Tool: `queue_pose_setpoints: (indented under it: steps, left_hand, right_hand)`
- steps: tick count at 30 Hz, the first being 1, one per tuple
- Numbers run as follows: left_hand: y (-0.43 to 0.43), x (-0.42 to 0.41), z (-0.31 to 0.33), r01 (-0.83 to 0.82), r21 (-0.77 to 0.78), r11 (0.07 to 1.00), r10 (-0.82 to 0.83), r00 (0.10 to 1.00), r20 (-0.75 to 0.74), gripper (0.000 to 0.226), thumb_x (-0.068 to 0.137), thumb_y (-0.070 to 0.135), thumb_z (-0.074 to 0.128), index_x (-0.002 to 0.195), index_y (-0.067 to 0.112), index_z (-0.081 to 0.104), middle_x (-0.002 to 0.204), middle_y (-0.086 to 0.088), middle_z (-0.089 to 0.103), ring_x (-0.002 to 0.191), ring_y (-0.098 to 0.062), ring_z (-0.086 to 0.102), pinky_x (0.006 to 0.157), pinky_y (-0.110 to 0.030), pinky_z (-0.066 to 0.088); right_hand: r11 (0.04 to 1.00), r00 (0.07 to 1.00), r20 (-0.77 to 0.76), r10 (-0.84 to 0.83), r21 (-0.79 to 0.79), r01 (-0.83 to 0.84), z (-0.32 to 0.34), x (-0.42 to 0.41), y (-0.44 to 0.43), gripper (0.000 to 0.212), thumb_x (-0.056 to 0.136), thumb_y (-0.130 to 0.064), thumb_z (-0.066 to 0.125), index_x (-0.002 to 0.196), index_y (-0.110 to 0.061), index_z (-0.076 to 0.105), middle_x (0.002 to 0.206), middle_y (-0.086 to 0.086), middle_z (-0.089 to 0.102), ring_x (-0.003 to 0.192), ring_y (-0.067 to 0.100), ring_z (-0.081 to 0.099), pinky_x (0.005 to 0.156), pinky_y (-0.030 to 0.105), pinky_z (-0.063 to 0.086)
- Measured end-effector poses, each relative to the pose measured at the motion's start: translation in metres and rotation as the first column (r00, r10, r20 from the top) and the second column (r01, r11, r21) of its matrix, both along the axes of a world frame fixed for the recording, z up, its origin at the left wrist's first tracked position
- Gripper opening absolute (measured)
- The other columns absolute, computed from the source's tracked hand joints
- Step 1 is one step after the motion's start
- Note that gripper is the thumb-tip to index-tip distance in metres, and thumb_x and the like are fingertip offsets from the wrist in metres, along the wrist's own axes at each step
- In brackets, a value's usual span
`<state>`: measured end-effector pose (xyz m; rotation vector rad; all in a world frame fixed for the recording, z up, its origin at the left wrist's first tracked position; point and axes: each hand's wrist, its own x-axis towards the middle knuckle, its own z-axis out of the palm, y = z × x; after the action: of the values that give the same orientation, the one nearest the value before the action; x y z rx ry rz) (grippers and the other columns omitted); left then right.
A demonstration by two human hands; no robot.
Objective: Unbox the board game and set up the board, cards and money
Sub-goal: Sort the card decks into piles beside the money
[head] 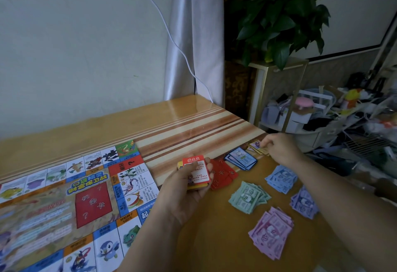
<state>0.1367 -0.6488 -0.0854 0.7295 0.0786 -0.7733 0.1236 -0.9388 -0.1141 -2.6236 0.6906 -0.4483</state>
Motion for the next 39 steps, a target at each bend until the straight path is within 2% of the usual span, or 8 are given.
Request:
queue_pose_setpoints:
  steps: [6,9,13,24,27,30,34,39]
  left_hand:
    - [0.001,-0.002,0.002,0.026,-0.015,1.0,-0.026,0.999,0.024,0.029,0.093,-0.006,0.037,0.118,-0.002,0.051,0.104,-0.023,0.068,0.089,-0.029,0.068,0.075,-0.04,0.057]
    - [-0.002,-0.005,0.001,0.01,0.1,0.995,-0.022,0.992,0.122,0.025,0.093,-0.008,0.041,0.113,0.0,0.055,0.088,-0.017,0.073,0.076,-0.023,0.072,0.067,-0.034,0.06]
    - [-0.001,-0.006,0.002,-0.042,0.217,0.975,-0.012,0.97,0.242,0.02,0.088,-0.008,0.053,0.102,0.006,0.057,0.076,-0.01,0.072,0.071,-0.021,0.07,0.058,-0.028,0.058]
    - [-0.002,-0.004,0.0,-0.069,0.222,0.973,0.002,0.958,0.288,0.016,0.094,0.0,0.048,0.1,0.008,0.061,0.084,-0.01,0.073,0.077,-0.02,0.069,0.076,-0.034,0.054]
    - [0.0,0.001,-0.003,-0.115,0.229,0.967,0.046,0.956,0.288,0.022,0.095,-0.003,0.044,0.106,0.008,0.059,0.085,-0.009,0.073,0.074,-0.019,0.07,0.066,-0.035,0.058]
    - [0.006,0.01,-0.005,-0.192,0.2,0.961,0.141,0.96,0.241,0.024,0.093,-0.006,0.042,0.108,0.005,0.057,0.089,-0.013,0.072,0.081,-0.022,0.07,0.069,-0.034,0.055]
    - [0.011,0.014,-0.004,-0.227,0.14,0.964,0.2,0.962,0.183,0.022,0.094,-0.008,0.039,0.103,0.002,0.056,0.085,-0.015,0.073,0.089,-0.027,0.067,0.09,-0.046,0.05]
    - [0.013,0.013,-0.002,-0.233,0.128,0.964,0.208,0.961,0.182,0.021,0.094,-0.007,0.04,0.102,0.003,0.057,0.098,-0.018,0.068,0.094,-0.029,0.065,0.092,-0.046,0.049]
  right_hand:
    - [0.997,0.991,0.132,0.037,-0.069,-0.028,0.019,0.002,0.028,0.025,0.092,-0.007,0.051,0.097,-0.017,0.073,0.105,0.009,0.069,0.103,0.025,0.06,0.09,0.04,0.049]
    - [0.942,0.965,0.152,0.215,0.227,-0.246,0.055,0.001,0.081,0.018,0.094,-0.023,0.054,0.104,-0.019,0.068,0.108,-0.005,0.067,0.099,0.01,0.06,0.088,0.028,0.046]
    - [0.818,0.892,-0.1,0.441,0.453,-0.354,0.075,-0.006,0.128,0.03,0.081,-0.05,0.066,0.096,-0.024,0.068,0.09,-0.003,0.072,0.076,0.011,0.064,0.07,0.029,0.049]
    - [0.818,0.909,-0.097,0.405,0.483,-0.313,0.07,0.004,0.121,0.012,0.087,-0.026,0.068,0.092,-0.016,0.072,0.079,0.008,0.072,0.066,0.012,0.058,0.062,0.027,0.045]
    - [0.849,0.961,0.047,0.272,0.458,-0.263,0.071,0.007,0.114,0.017,0.092,-0.018,0.06,0.103,-0.008,0.069,0.08,0.001,0.069,0.064,0.007,0.059,0.054,0.014,0.042]
    - [0.943,0.954,0.187,0.234,0.196,-0.269,0.07,0.007,0.115,0.015,0.094,-0.014,0.054,0.098,-0.012,0.069,0.084,-0.003,0.066,0.069,0.007,0.058,0.049,0.013,0.039]
    - [0.886,0.917,-0.05,0.396,-0.242,-0.396,0.049,0.007,0.145,0.02,0.093,-0.012,0.048,0.087,-0.013,0.067,0.084,-0.003,0.053,0.078,0.016,0.056,0.068,0.027,0.046]
    - [0.885,0.859,-0.24,0.452,-0.003,-0.466,0.03,0.006,0.16,0.044,0.098,-0.028,0.044,0.057,-0.013,0.05,0.059,0.005,0.047,0.055,0.022,0.049,0.056,0.035,0.04]
